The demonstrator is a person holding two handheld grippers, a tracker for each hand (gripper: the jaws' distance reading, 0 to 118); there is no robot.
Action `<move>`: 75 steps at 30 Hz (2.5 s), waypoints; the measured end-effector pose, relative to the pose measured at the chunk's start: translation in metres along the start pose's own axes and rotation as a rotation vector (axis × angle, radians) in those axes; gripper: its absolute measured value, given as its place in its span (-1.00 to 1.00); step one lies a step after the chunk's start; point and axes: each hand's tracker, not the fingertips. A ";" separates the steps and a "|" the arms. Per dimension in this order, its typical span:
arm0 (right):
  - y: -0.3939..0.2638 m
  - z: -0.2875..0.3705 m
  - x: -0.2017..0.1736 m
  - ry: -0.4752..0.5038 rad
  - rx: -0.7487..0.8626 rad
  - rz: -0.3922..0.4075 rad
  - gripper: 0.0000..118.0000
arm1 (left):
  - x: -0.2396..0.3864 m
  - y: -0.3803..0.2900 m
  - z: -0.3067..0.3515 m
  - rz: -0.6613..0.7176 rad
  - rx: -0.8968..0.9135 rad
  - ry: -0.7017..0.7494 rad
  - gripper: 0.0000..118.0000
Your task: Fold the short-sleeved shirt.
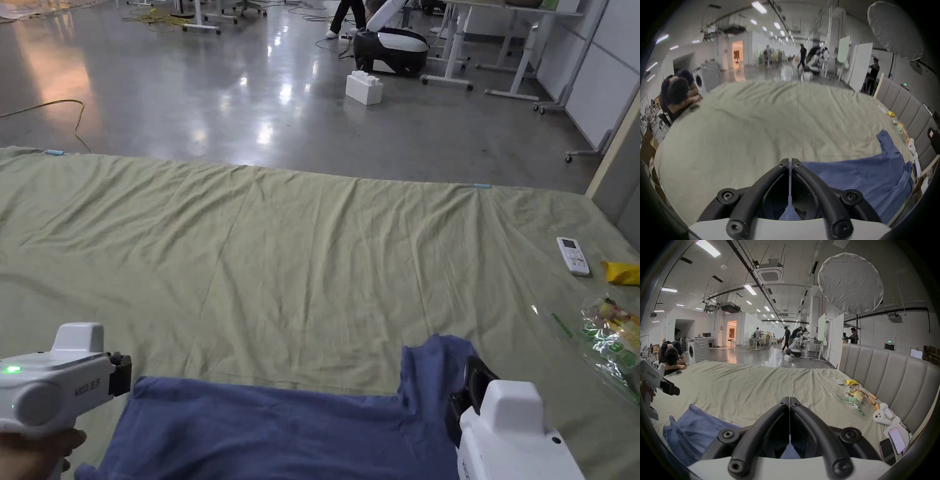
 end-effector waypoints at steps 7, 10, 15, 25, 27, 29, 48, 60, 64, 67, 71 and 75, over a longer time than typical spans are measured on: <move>-0.014 -0.012 0.008 -0.023 -0.060 0.026 -0.98 | -0.005 0.017 -0.066 -0.034 -0.216 -0.046 0.38; -0.020 -0.016 0.013 -0.033 -0.091 0.031 -0.98 | -0.003 0.014 -0.087 -0.049 -0.255 -0.031 0.38; -0.034 -0.023 0.023 -0.049 -0.148 0.033 -0.98 | -0.002 0.002 -0.109 -0.093 -0.325 0.045 0.33; -0.044 -0.070 0.053 -0.066 -0.313 0.014 -0.96 | 0.020 0.001 -0.091 -0.119 -0.245 0.020 -0.65; -0.048 -0.099 0.066 -0.050 -0.425 0.009 -0.81 | 0.023 0.002 -0.086 -0.123 -0.243 0.007 -0.83; -0.054 -0.125 0.080 -0.033 -0.491 -0.037 -0.39 | 0.026 0.003 -0.082 -0.121 -0.242 0.011 -0.87; -0.090 -0.235 0.100 0.073 -0.842 0.003 -0.81 | 0.060 -0.049 -0.033 -0.089 -0.099 0.038 -0.90; -0.052 -0.145 0.112 0.093 -0.654 -0.088 -0.97 | 0.027 -0.022 0.013 -0.048 0.010 0.004 -0.90; -0.031 -0.094 0.119 0.104 -0.559 -0.067 -0.97 | 0.027 -0.027 0.052 -0.069 0.063 -0.012 -0.90; -0.021 -0.055 0.125 0.119 -0.502 -0.078 -0.97 | 0.017 -0.032 0.076 -0.057 0.107 -0.015 -0.90; -0.015 -0.009 0.132 0.117 -0.473 -0.062 -0.97 | 0.008 -0.048 0.108 -0.035 0.148 -0.038 -0.90; -0.017 0.025 0.134 0.131 -0.493 -0.047 -0.97 | 0.002 -0.069 0.129 -0.038 0.147 -0.056 -0.90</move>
